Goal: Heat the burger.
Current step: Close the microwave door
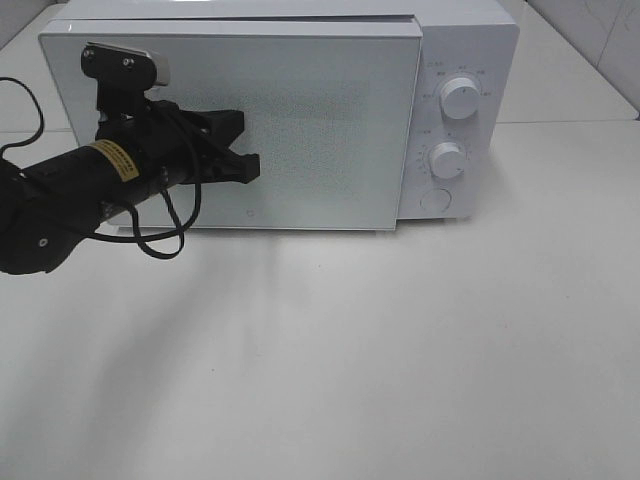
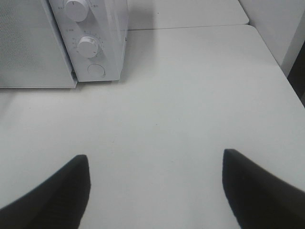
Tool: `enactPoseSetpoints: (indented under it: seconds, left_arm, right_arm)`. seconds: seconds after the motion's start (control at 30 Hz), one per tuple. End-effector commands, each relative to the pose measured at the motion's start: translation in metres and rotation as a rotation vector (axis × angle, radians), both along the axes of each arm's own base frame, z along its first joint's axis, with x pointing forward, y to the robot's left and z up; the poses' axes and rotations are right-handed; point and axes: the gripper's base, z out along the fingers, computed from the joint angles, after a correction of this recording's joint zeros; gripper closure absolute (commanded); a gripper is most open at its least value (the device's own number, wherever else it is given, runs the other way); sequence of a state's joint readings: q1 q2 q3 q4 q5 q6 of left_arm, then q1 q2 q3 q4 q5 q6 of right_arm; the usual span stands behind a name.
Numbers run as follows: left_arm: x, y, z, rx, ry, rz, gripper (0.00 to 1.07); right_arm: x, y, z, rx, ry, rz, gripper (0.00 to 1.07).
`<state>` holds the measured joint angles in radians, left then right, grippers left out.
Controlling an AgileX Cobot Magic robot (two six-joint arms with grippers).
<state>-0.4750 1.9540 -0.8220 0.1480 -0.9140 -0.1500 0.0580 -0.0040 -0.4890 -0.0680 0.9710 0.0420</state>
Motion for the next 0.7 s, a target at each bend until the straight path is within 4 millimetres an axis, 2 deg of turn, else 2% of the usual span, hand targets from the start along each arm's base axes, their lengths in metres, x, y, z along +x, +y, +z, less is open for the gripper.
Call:
enactPoseSetpoints:
  seconds: [0.03, 0.17, 0.27, 0.33, 0.53, 0.6, 0.7]
  left_arm:
    - [0.020, -0.001, 0.010, -0.065, -0.040, 0.131, 1.07]
    - [0.027, -0.014, 0.008, -0.073, -0.049, 0.119, 1.07]
    - [0.030, -0.016, 0.009, -0.075, -0.051, 0.119, 1.07]
    - [0.038, -0.028, 0.008, -0.076, -0.045, 0.109, 1.07]
    - [0.045, -0.040, 0.010, -0.085, -0.064, 0.101, 1.07]
    - [0.050, -0.056, 0.012, -0.087, -0.068, 0.076, 1.07]
    - [0.051, -0.060, 0.013, -0.085, -0.064, 0.069, 1.07]
  right_arm:
    - [-0.004, 0.000, 0.000, -0.002, -0.034, 0.003, 0.32]
    - [-0.004, 0.000, 0.000, -0.002, -0.034, 0.003, 0.32]
    - [-0.004, 0.000, 0.000, -0.002, -0.034, 0.003, 0.32]
    - [-0.004, 0.000, 0.000, -0.002, -0.034, 0.003, 0.32]
    - [-0.004, 0.000, 0.000, -0.002, -0.034, 0.003, 0.32]
    - [-0.004, 0.000, 0.000, -0.002, -0.034, 0.003, 0.32]
    - [-0.004, 0.000, 0.000, -0.002, -0.034, 0.003, 0.32]
